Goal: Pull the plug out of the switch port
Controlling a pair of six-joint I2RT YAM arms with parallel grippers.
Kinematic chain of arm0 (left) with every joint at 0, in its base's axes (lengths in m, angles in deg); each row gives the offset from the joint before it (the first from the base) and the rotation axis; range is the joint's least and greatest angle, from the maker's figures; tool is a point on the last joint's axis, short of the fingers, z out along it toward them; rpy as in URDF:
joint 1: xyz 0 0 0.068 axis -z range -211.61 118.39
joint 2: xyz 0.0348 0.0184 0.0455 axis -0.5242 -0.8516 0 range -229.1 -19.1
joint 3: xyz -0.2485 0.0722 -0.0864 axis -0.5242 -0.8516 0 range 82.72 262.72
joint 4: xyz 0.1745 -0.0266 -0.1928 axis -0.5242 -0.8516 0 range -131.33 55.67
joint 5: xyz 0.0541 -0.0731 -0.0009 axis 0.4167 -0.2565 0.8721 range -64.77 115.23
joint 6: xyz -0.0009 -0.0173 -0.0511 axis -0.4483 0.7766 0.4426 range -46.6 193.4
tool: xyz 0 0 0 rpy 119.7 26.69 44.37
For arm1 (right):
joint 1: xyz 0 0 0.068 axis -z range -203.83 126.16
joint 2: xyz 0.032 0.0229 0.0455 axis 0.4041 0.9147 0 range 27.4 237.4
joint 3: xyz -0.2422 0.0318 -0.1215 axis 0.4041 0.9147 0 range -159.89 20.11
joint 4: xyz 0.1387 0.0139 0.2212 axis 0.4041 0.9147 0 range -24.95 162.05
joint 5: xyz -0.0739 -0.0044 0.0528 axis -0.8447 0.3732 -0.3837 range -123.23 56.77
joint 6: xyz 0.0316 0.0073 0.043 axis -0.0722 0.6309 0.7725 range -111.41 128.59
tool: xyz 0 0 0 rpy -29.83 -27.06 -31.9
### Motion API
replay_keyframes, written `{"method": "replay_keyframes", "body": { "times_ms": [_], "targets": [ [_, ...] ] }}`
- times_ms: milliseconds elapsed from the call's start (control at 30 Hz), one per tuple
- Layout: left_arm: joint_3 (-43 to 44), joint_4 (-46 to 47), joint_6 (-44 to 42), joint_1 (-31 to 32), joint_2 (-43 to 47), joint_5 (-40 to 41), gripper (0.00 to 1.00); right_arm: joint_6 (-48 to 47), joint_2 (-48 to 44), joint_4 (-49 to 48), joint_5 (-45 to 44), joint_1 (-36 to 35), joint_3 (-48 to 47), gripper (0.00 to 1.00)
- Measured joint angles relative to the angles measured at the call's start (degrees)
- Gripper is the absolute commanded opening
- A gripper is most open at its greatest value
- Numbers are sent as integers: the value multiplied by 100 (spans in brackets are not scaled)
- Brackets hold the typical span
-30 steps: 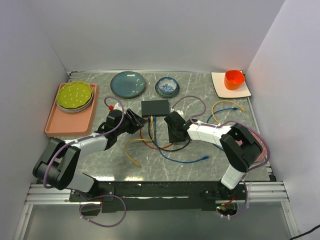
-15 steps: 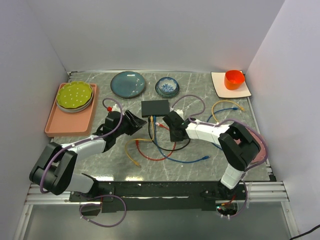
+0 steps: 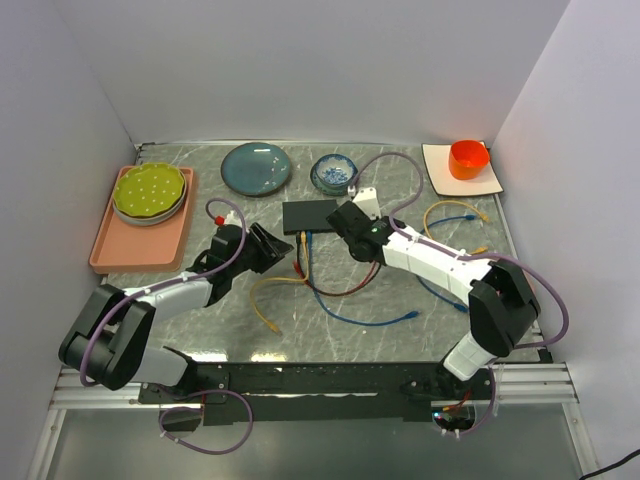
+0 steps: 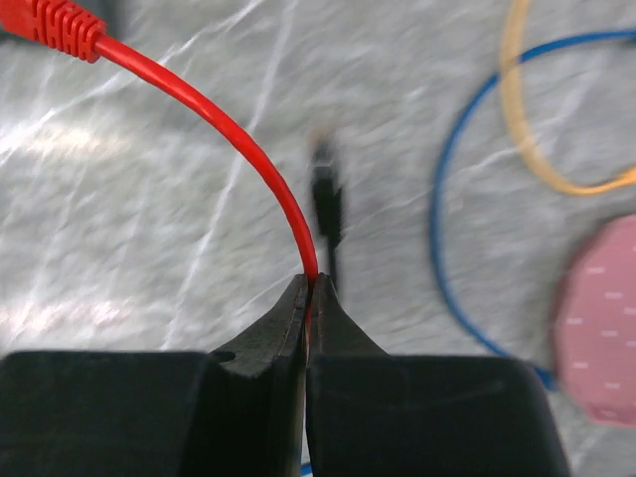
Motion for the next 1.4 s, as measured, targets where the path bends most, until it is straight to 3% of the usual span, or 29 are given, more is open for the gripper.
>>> {"method": "replay_keyframes", "body": {
  "times_ms": [567,767,900,1100,1333,1400],
  "targets": [
    [0,4,2,94,26,57,53,-1014,9,431,-2649,-92,-107,0],
    [0,4,2,140,24,101,53,-1010,7,466,-3069,-42,-118,0],
    [0,2,2,140,24,129,53,-658,-334,323,-2177,483,-31,0],
    [0,2,4,140,26,160,53,151,-1733,-348,-136,2621,693,0],
    [0,4,4,144,26,153,53,758,-1554,-741,988,3292,787,0],
    [0,2,4,146,26,153,53,852,-1357,-780,1156,3421,793,21]
  ]
}}
